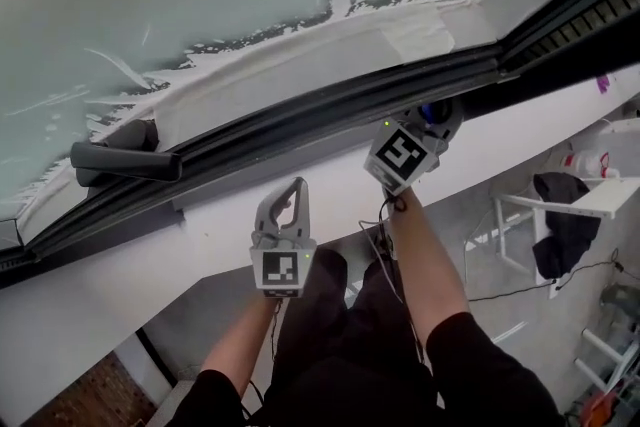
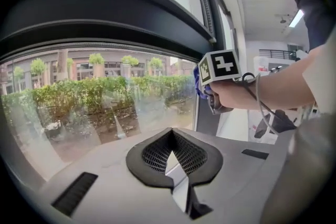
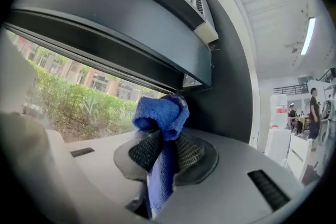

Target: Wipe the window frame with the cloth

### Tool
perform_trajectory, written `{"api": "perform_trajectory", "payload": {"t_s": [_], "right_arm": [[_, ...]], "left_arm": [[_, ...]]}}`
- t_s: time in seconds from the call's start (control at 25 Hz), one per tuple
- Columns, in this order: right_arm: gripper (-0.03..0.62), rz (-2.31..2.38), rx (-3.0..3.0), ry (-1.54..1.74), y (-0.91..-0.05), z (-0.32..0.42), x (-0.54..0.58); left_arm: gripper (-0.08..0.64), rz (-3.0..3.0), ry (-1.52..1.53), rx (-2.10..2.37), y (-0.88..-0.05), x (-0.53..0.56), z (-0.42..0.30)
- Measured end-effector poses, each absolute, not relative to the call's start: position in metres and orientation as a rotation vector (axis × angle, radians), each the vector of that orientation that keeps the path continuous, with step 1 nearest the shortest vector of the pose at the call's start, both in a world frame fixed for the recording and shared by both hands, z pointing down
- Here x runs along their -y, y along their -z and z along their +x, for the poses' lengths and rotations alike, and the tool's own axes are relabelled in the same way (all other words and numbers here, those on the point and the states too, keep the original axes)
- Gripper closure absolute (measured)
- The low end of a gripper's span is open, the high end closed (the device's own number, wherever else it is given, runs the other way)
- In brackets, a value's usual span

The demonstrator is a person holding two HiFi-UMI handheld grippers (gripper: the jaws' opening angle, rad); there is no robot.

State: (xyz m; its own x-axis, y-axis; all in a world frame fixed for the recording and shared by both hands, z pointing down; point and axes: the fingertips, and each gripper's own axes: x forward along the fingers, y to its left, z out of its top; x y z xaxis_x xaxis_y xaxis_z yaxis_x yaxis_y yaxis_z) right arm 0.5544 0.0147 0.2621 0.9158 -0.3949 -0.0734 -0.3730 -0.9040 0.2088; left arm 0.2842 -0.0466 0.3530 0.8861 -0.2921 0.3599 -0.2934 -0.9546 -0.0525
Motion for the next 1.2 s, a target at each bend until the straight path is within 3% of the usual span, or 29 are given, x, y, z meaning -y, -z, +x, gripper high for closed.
{"api": "perform_trajectory", "payload": {"t_s": [1.2], "right_arm": [[0.545,2.866,0.914,0.184,-0.331,0.554,-0.016]], "left_arm": [[0.554,3.018,-0.247,0.700,-0.382,0.011,0.360]]}}
